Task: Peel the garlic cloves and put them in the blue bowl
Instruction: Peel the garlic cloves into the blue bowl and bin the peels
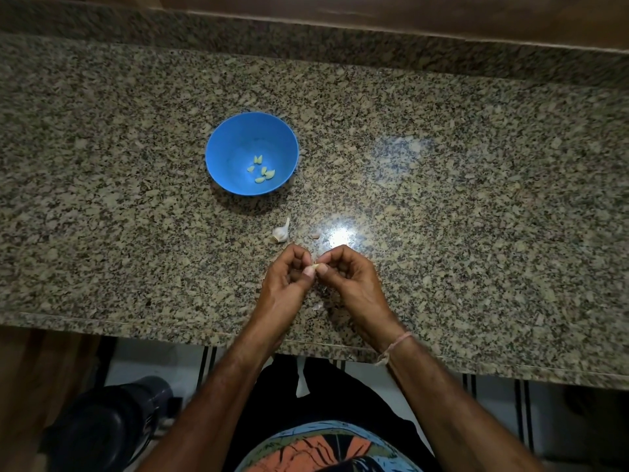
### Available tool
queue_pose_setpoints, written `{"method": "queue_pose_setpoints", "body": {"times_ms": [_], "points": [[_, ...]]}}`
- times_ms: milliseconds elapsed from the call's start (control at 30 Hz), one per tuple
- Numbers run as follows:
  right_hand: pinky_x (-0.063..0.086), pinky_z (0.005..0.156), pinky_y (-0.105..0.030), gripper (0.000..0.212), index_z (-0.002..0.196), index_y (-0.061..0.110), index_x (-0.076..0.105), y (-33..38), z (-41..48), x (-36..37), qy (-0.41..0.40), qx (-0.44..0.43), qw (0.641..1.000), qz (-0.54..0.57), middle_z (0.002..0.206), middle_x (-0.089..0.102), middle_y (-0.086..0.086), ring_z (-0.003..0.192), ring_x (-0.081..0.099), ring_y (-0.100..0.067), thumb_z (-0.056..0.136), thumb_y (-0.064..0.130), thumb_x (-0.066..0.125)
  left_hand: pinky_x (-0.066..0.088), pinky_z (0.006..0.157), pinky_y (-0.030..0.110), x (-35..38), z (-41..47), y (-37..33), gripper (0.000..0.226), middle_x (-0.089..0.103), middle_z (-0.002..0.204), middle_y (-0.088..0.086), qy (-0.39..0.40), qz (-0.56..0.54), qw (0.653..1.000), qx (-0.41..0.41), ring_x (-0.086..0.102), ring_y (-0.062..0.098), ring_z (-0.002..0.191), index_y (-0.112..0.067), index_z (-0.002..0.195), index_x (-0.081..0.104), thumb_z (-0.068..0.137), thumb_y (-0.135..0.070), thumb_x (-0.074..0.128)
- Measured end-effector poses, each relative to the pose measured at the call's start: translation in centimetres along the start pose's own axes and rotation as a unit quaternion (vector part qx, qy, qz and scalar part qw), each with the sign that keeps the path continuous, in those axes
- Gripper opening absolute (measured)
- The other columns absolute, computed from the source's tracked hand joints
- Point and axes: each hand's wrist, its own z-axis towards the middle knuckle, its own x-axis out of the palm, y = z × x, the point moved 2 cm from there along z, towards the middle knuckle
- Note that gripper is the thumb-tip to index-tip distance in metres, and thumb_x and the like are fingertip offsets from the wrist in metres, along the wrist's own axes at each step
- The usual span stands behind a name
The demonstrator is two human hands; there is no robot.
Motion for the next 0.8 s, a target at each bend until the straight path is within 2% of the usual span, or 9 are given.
{"method": "queue_pose_setpoints", "body": {"times_ms": [67, 133, 200, 333, 433, 500, 567, 633, 800], "points": [[0.059, 0.094, -0.034, 0.012, 0.104, -0.006, 0.064, -0.3, 0.0, 0.2, 0.000, 0.011, 1.000, 0.024, 0.104, 0.072, -0.014, 0.100, 0.070, -0.021, 0.095, 0.000, 0.069, 0.051, 0.073, 0.018, 0.0, 0.1, 0.1, 0.017, 0.062, 0.090, 0.005, -0.001, -0.004, 1.000, -0.004, 0.060, 0.009, 0.084, -0.016, 0.093, 0.056, 0.102, -0.001, 0.058], [0.059, 0.096, -0.038, 0.011, 0.104, -0.006, 0.064, -0.7, 0.0, 0.4, -0.008, 0.023, 0.999, 0.039, 0.106, 0.072, -0.019, 0.103, 0.070, -0.026, 0.096, 0.000, 0.069, 0.052, 0.072, 0.013, 0.0, 0.1, 0.0, 0.015, 0.063, 0.089, 0.003, -0.007, -0.001, 1.000, -0.006, 0.061, 0.004, 0.083, -0.013, 0.093, 0.057, 0.102, 0.000, 0.056], [0.059, 0.095, -0.038, 0.011, 0.105, -0.005, 0.063, -1.1, 0.0, 0.5, -0.020, 0.045, 0.996, 0.069, 0.104, 0.070, -0.018, 0.100, 0.069, -0.027, 0.097, 0.001, 0.067, 0.054, 0.074, 0.018, 0.0, 0.1, 0.3, 0.014, 0.063, 0.087, 0.000, -0.010, 0.010, 1.000, -0.001, 0.061, 0.004, 0.082, -0.012, 0.095, 0.058, 0.103, -0.001, 0.055], [0.060, 0.083, -0.029, 0.009, 0.108, 0.004, 0.067, -1.5, 0.0, 0.6, -0.031, 0.099, 0.982, 0.160, 0.097, 0.071, -0.011, 0.089, 0.067, -0.020, 0.099, 0.003, 0.065, 0.060, 0.085, 0.036, 0.1, 0.3, 1.1, 0.014, 0.068, 0.093, 0.005, -0.008, 0.016, 1.000, -0.009, 0.066, 0.016, 0.089, -0.017, 0.096, 0.061, 0.104, -0.006, 0.056], [0.060, 0.076, -0.024, 0.016, 0.114, 0.005, 0.069, -1.6, 0.2, 0.4, -0.034, 0.124, 0.972, 0.195, 0.091, 0.073, -0.009, 0.081, 0.068, -0.015, 0.100, 0.002, 0.063, 0.057, 0.082, 0.039, -0.2, 0.5, 1.7, 0.010, 0.072, 0.097, 0.011, -0.049, 0.011, 0.999, -0.020, 0.068, 0.022, 0.090, -0.017, 0.098, 0.064, 0.105, -0.014, 0.057], [0.060, 0.073, -0.023, 0.018, 0.115, 0.003, 0.069, -1.6, 0.2, 0.2, -0.033, 0.130, 0.970, 0.202, 0.089, 0.074, -0.009, 0.079, 0.067, -0.015, 0.099, -0.001, 0.063, 0.057, 0.081, 0.038, -0.3, 0.7, 1.9, 0.013, 0.075, 0.095, 0.007, -0.078, 0.037, 0.996, -0.016, 0.070, 0.021, 0.090, -0.017, 0.098, 0.068, 0.105, -0.025, 0.061], [0.061, 0.075, -0.024, 0.022, 0.117, 0.000, 0.068, -1.4, 0.2, 0.2, -0.029, 0.136, 0.967, 0.215, 0.094, 0.075, -0.011, 0.084, 0.070, -0.017, 0.097, -0.004, 0.064, 0.060, 0.081, 0.035, -0.4, 0.8, 2.1, 0.017, 0.076, 0.090, 0.000, -0.090, 0.051, 0.995, -0.015, 0.073, 0.016, 0.089, -0.016, 0.096, 0.071, 0.102, -0.030, 0.066], [0.062, 0.082, -0.025, 0.024, 0.117, -0.002, 0.068, -1.2, 0.1, 0.0, -0.029, 0.134, 0.968, 0.212, 0.101, 0.076, -0.013, 0.092, 0.073, -0.019, 0.095, -0.008, 0.065, 0.062, 0.081, 0.034, -0.5, 0.8, 2.0, 0.013, 0.077, 0.088, -0.002, -0.094, 0.051, 0.994, -0.010, 0.074, 0.013, 0.087, -0.016, 0.095, 0.074, 0.100, -0.027, 0.070], [0.060, 0.097, -0.038, 0.022, 0.117, -0.003, 0.071, -0.5, 0.1, -0.3, -0.032, 0.086, 0.990, 0.103, 0.113, 0.076, -0.019, 0.111, 0.074, -0.030, 0.095, -0.005, 0.068, 0.063, 0.085, 0.032, -0.6, 0.5, 1.8, 0.007, 0.079, 0.091, -0.005, -0.104, 0.061, 0.993, 0.004, 0.076, 0.011, 0.091, -0.021, 0.098, 0.078, 0.093, -0.025, 0.078]]}}
